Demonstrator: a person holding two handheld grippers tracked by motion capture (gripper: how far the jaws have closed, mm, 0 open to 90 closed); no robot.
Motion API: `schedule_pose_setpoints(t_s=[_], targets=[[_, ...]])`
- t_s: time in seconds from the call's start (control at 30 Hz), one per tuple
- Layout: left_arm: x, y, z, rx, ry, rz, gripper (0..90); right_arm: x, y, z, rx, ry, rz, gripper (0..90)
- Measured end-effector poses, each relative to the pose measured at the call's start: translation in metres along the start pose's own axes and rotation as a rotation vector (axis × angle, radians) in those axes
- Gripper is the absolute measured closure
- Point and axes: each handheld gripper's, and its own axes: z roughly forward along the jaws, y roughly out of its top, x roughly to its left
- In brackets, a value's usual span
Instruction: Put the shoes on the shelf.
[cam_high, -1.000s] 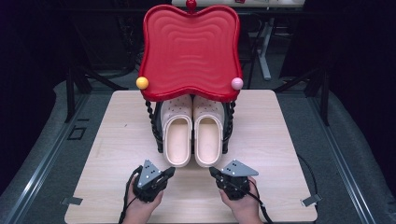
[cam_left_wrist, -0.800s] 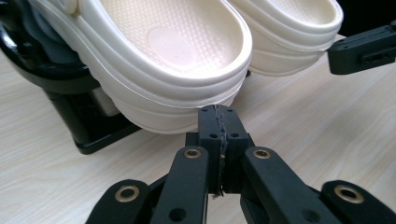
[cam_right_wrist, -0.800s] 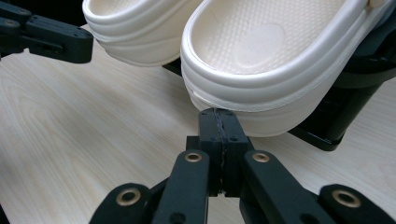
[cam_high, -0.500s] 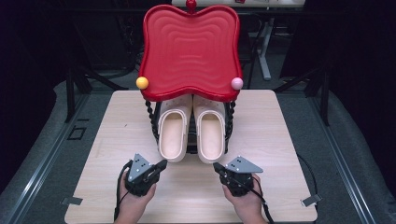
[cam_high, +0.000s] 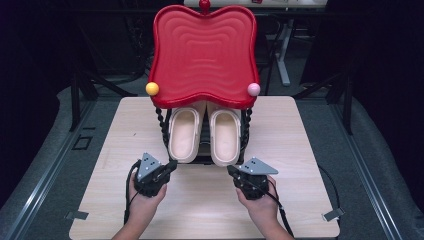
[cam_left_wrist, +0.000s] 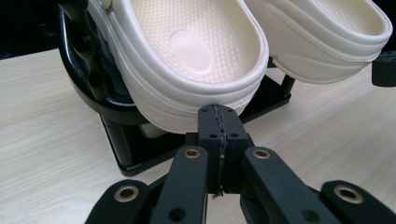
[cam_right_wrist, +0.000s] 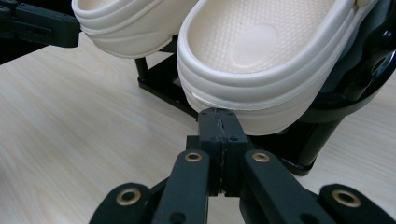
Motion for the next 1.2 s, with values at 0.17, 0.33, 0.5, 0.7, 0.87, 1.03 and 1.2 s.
schedule_pose_setpoints(t_s=[0.17,0.33,0.5,0.7,0.87,1.03,1.2], targets=[[0.003,0.008,0.007,0.011,0.006,0.007,89.9,-0.004,0.006,0.007,-0.007,-0.013,0.006,90.0],[0.005,0.015,0.015,0.013,0.007,0.002,89.9,-0.01,0.011,0.014,-0.008,-0.025,0.015,90.0],[0.005,0.024,0.023,0.007,-0.001,-0.004,89.9,-0.013,0.019,0.021,-0.02,-0.032,0.023,90.0],[0.004,0.031,0.034,0.011,0.006,-0.002,89.9,-0.017,0.029,0.032,-0.021,-0.052,0.017,90.0],[0.006,0.033,0.039,0.011,0.012,-0.011,89.9,-0.018,0.034,0.043,-0.022,-0.054,0.028,90.0],[0.006,0.032,0.046,0.025,0.01,-0.009,89.9,-0.018,0.035,0.051,-0.014,-0.055,0.031,90.0],[0.005,0.032,0.051,0.025,0.01,-0.015,89.9,-0.018,0.034,0.055,-0.008,-0.057,0.038,90.0]])
